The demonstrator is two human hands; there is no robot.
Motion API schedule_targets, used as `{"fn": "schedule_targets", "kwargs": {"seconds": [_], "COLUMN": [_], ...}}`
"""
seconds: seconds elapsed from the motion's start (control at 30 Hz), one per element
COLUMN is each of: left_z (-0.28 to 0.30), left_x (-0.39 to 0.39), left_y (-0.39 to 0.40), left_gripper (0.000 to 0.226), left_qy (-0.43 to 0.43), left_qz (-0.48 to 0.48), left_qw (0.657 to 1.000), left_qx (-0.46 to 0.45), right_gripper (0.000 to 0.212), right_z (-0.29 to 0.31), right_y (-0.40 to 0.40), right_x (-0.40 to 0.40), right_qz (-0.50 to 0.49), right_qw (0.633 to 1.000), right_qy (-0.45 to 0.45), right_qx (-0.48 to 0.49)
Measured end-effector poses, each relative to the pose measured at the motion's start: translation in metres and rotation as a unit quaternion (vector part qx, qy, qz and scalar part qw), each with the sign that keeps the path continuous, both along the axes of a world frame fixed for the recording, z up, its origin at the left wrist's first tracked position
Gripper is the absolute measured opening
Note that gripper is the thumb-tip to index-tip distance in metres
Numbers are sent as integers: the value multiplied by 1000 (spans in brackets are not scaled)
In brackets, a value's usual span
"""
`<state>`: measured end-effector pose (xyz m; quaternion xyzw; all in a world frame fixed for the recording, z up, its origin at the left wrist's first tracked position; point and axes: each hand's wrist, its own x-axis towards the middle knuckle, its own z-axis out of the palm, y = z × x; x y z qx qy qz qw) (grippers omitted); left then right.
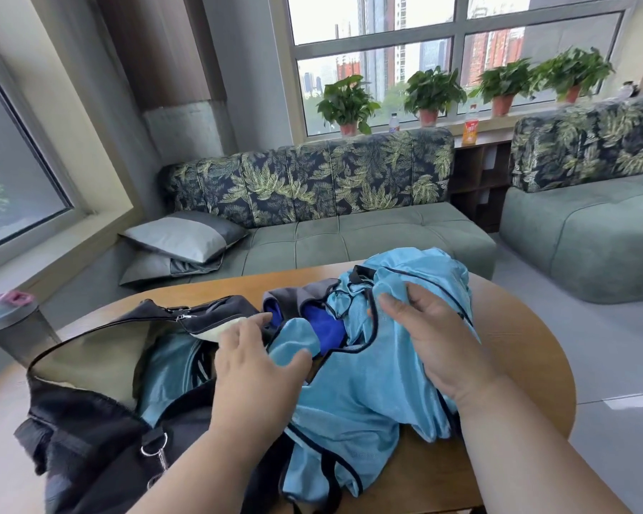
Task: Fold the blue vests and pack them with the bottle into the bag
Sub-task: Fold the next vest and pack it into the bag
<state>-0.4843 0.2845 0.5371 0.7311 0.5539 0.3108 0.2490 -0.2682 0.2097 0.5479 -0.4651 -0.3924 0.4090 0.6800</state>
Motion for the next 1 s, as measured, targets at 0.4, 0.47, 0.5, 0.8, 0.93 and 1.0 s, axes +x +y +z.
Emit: {"fn": "schedule_targets", "kwargs": {"seconds": [0.4,0.47,0.5,0.8,0.93,1.0], "left_z": [-3,-5,-7,1,14,20], "left_x": [38,36,35,9,5,3], "left_y": [-27,-25,-25,-1,5,7], "left_gripper": [28,27,27,32,33,36], "left_qy": [-166,-190,-198,-428,-520,-537], "left_qz": [-306,-294,-287,-123,-97,-102], "left_qw": [932,925,922,871,818,807], "left_qx": [-102,-145,-168,-209,-225,-223], "right_gripper": [48,67,71,26,15,33], "right_z": [17,18,17,4,-8,-13], "right_y": [-14,-13,-13,-8,-11,-10], "right_x": [-14,-10,-6,21,27,23], "right_qz": [147,164,172,25,101,137], "right_qw": [964,969,970,988,928,900], "right_qy": [-207,-163,-146,-140,-286,-327], "right_qx": [81,90,93,-65,-215,-252]}}
